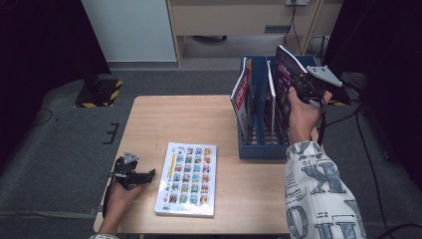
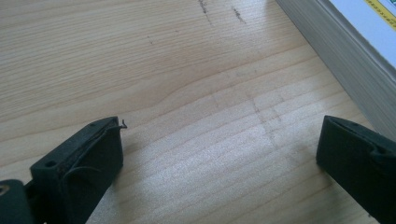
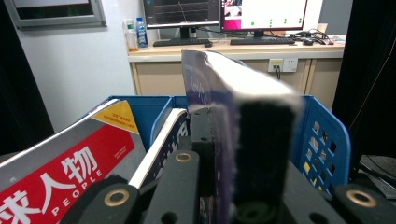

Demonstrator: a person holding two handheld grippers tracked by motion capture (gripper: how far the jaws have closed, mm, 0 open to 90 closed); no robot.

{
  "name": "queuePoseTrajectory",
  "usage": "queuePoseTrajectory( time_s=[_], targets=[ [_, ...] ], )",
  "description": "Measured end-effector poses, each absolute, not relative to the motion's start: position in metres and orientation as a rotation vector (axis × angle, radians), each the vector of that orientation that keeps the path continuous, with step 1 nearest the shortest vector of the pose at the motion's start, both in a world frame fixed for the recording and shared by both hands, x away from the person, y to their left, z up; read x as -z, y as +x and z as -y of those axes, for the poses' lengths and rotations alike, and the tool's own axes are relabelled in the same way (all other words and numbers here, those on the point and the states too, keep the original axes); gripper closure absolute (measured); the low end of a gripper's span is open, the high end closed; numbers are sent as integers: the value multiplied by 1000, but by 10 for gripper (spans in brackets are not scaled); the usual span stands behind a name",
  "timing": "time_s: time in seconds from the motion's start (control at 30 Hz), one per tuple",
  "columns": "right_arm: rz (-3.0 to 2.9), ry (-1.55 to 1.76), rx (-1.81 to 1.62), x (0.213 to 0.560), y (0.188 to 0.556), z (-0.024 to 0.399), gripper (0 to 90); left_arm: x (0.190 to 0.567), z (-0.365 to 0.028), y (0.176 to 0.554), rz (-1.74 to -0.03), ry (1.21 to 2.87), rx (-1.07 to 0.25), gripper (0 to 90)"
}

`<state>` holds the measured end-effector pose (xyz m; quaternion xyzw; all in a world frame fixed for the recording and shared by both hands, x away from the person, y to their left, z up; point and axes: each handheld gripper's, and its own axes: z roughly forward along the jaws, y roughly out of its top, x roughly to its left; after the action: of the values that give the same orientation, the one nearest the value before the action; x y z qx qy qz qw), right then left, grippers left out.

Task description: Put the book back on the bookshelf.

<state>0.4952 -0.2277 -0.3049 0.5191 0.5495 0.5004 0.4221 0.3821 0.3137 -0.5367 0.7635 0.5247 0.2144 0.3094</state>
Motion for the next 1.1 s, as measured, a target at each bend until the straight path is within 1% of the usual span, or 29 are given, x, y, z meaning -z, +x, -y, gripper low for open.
queuePoseTrajectory(
  time_s=[0.6, 1.1],
  targets=[
    [-1388, 1283, -1229, 314, 506, 225, 842, 537, -314, 382, -1392, 2014, -569, 0],
    [-1378, 1283, -1251, 323, 505, 229, 841, 537, -314, 382, -1392, 2014, -570, 0]
  ],
)
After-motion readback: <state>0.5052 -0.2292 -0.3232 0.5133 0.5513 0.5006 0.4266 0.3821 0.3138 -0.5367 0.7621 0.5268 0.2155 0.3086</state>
